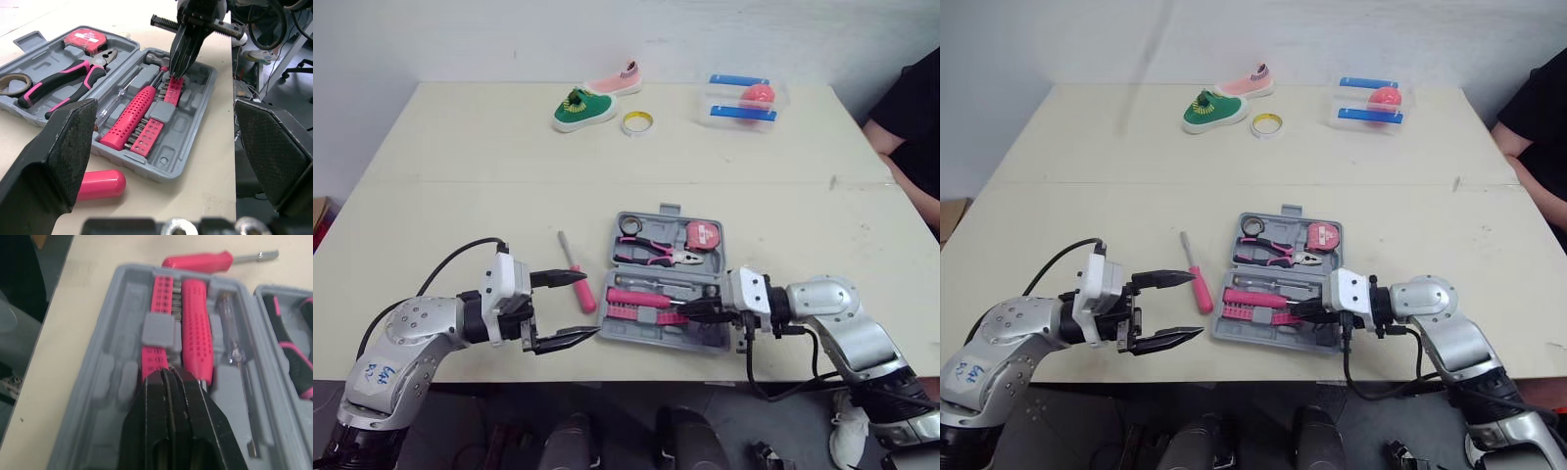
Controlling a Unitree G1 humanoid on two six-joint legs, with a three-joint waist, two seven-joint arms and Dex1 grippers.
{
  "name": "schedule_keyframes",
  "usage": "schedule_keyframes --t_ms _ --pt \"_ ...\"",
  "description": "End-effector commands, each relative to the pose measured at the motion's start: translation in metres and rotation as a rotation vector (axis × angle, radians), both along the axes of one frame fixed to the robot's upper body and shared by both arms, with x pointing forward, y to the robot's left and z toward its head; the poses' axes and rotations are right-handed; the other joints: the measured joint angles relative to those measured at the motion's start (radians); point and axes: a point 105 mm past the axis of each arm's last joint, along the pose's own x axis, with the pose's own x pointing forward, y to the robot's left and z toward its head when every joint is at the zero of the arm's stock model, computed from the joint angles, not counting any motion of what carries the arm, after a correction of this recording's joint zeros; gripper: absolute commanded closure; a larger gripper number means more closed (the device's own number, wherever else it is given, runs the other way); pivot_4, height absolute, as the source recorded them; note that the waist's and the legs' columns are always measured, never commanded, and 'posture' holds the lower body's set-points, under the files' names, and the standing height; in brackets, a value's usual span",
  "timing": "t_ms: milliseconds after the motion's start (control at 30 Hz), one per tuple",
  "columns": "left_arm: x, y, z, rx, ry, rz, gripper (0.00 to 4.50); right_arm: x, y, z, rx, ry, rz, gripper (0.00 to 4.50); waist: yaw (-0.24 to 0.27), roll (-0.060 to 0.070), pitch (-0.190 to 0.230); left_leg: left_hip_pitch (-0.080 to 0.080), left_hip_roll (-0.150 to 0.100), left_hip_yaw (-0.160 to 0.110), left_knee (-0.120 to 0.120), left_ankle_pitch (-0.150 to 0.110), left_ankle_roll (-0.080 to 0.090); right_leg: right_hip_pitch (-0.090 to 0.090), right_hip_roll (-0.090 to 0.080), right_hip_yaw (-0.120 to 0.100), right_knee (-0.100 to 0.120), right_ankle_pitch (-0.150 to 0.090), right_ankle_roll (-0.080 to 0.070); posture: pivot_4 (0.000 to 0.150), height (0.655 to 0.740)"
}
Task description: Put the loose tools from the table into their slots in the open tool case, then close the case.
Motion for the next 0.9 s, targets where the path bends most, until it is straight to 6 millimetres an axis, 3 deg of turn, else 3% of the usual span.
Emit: schedule_keyframes --t_ms 33,367,533,667,733,900 --pt "-0.001 0.001 0.007 0.003 -0.038 0.005 0.0 0.004 0.001 -0.001 -0.026 -0.043 -0.003 4.47 -0.001 0.0 0.0 0.0 0.0 0.0 0.0 0.0 0.0 0.0 0.0 0.0 0.0 0.0 0.0 0.15 0.74" --pt "0.0 0.0 0.009 0.012 -0.041 0.013 0.0 -0.008 0.001 -0.033 -0.147 0.011 0.003 4.47 -0.001 0.0 0.0 0.001 0.0 0.0 0.0 0.0 0.0 0.0 0.0 0.0 0.0 0.0 0.0 0.15 0.74" --pt "0.004 0.002 0.009 0.015 -0.043 0.029 0.0 -0.016 0.005 -0.029 -0.129 -0.026 0.043 4.47 0.001 -0.001 -0.001 0.002 0.001 0.0 -0.001 -0.001 -0.002 0.002 0.0 0.0 0.0 0.0 0.0 0.15 0.74" --pt "0.006 0.006 0.009 0.012 -0.058 0.069 0.0 -0.015 0.004 -0.01 0.016 -0.079 0.037 4.47 0.001 -0.001 -0.001 0.002 0.001 0.0 -0.001 0.0 -0.001 0.002 0.0 0.0 -0.001 0.0 0.0 0.15 0.74" --pt "0.008 0.015 0.008 0.001 -0.068 0.119 0.0 -0.012 -0.001 0.011 0.157 -0.104 0.009 4.47 0.001 -0.001 0.0 0.002 0.001 0.0 -0.002 0.0 -0.001 0.002 0.0 0.0 -0.001 0.0 -0.001 0.15 0.74" --pt "0.02 0.074 0.006 -0.014 -0.112 0.406 0.0 -0.01 -0.046 0.04 0.277 -0.123 -0.107 4.47 -0.001 0.0 0.0 0.002 0.0 0.0 -0.001 0.0 0.0 0.001 0.0 0.0 -0.001 0.0 -0.001 0.15 0.74"
